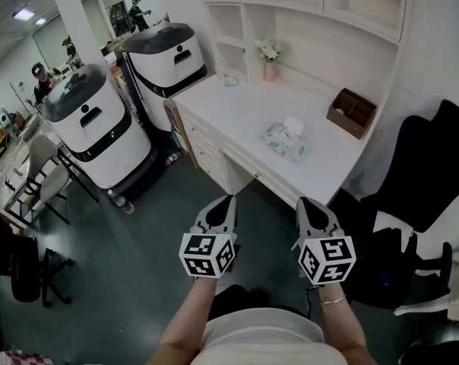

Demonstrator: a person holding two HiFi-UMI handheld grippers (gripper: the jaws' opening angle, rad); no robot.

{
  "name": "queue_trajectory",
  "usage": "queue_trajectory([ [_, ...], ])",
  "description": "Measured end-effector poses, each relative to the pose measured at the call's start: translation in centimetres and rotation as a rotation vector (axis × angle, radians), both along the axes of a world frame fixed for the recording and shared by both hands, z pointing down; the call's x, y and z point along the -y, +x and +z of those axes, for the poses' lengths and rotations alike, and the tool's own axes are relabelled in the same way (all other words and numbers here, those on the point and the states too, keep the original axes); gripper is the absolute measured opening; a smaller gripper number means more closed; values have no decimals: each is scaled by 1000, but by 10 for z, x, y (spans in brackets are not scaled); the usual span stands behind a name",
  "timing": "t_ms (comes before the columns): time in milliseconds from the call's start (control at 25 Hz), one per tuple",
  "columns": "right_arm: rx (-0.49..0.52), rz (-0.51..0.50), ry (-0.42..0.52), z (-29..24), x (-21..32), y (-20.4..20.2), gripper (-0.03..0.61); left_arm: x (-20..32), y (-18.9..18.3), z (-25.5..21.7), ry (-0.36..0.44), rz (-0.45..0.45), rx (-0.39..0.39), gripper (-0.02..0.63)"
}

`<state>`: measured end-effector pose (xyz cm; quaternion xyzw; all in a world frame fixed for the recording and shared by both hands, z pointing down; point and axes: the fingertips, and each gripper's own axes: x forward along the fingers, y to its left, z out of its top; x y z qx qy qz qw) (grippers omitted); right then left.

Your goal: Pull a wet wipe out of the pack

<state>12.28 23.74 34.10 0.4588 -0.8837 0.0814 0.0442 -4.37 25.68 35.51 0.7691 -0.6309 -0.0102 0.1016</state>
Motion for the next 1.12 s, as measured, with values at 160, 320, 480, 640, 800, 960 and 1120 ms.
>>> queue_trajectory([
  [160,14,-8,-14,5,1,0,2,2,1,2,2,-3,23,-8],
  [320,1,-36,-23,11,-2,-1,2,1,5,4,2,-5,28,-8],
  [480,24,-52,-33,14,0,-5,2,3,5,10,-17,-8,41,-8],
  [640,46,-39,-56,17,8,-5,2,8,3,16,-28,-14,43,-6],
  [800,21,-18,-81,26,22,-5,3,20,-1,23,-40,-15,39,-6],
  [960,25,-16,-108,32,41,-10,26,39,-6,28,-48,-8,36,8],
  [1120,22,-24,-128,39,65,-19,68,66,-14,39,-62,1,29,20],
])
